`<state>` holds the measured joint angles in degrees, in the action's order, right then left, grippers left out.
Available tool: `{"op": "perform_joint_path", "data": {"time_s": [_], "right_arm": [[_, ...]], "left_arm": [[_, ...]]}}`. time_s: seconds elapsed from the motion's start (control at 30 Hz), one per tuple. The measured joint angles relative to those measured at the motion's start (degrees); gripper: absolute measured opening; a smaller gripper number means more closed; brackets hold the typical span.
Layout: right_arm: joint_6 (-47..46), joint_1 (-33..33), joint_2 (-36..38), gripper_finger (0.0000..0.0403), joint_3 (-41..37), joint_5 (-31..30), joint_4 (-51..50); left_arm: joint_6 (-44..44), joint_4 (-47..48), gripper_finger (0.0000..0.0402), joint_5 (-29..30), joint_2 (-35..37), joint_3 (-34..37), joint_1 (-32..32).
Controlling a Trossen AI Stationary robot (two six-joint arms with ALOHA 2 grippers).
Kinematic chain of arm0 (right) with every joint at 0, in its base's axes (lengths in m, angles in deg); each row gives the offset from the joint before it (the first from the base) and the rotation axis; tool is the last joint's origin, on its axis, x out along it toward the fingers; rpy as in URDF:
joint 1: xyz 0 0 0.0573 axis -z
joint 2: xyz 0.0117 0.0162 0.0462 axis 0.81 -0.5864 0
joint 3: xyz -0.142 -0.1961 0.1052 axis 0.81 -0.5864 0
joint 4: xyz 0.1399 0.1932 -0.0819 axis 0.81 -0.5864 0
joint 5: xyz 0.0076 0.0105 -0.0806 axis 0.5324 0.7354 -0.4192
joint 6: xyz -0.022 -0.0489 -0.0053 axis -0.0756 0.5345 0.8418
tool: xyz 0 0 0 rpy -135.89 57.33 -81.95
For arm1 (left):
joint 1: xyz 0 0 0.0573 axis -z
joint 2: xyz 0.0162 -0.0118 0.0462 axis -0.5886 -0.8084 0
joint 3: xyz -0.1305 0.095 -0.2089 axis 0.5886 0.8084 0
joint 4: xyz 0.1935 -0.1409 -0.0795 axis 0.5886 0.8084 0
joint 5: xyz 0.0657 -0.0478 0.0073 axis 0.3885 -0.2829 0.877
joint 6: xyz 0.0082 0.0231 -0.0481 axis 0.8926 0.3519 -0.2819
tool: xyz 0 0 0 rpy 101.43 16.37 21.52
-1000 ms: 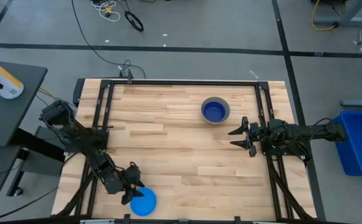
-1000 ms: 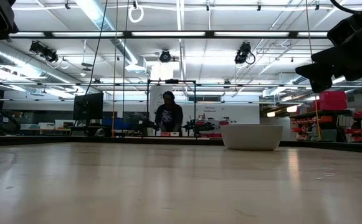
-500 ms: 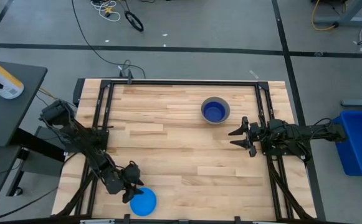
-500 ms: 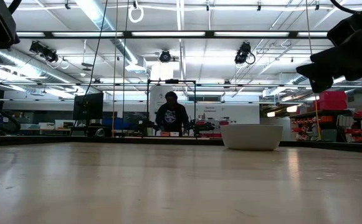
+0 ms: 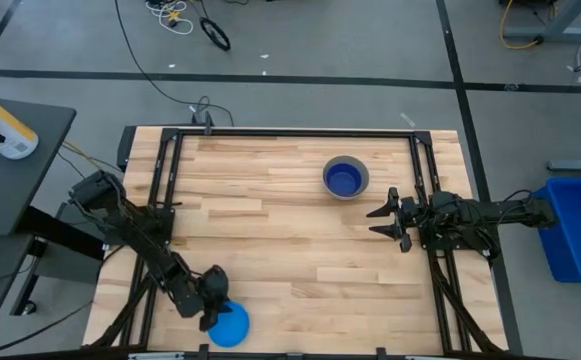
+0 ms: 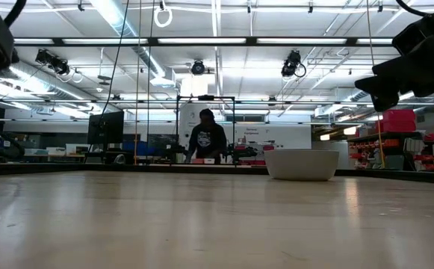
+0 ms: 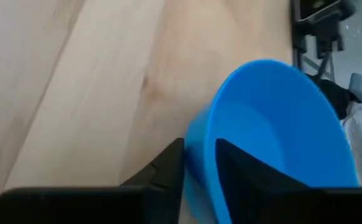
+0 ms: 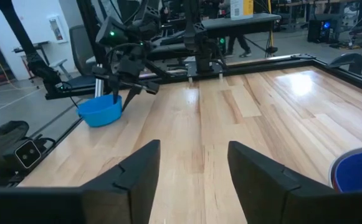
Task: Nest bowls inside each other
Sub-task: Stack the blue bowl on top of the dark blue bowl
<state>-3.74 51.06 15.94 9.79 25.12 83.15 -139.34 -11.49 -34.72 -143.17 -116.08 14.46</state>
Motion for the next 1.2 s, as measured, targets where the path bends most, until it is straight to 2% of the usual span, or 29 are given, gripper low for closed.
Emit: {"op": "perform_joint_path", "data": {"time_s": [0.2,0.53,0.63,0.73,0.8,0.93,1.2], "right_arm": [[0.01,-0.01,0.01,0.0209,0.00,0.00,0.01],[0.03,-0.01,0.02,0.0222,0.00,0.00,0.02],[0.45,-0.01,0.00,0.0223,0.00,0.00,0.00],[0.70,0.00,0.00,0.0218,0.00,-0.02,0.01],[0.70,-0.01,0.00,0.0214,0.00,-0.02,0.02],[0.70,0.00,0.01,0.0205,0.00,-0.02,0.00],[0.70,0.00,0.00,0.0191,0.00,-0.02,0.02]], "left_arm": [[5.48,-0.07,0.0012,0.99,0.00,-1.74,-0.61],[10.39,1.00,0.0006,3.62,0.00,-1.78,-4.90],[15.07,0.12,0.0006,6.62,0.00,-1.78,-8.13],[24.45,-5.33,0.0006,8.00,0.00,-1.76,-12.77],[32.03,-10.96,0.0006,6.37,0.00,-1.76,-16.61],[45.42,-21.11,0.0006,-0.54,0.00,-1.76,-25.85],[59.62,-30.82,0.0006,-14.68,-0.91,-3.93,-45.29]]}}
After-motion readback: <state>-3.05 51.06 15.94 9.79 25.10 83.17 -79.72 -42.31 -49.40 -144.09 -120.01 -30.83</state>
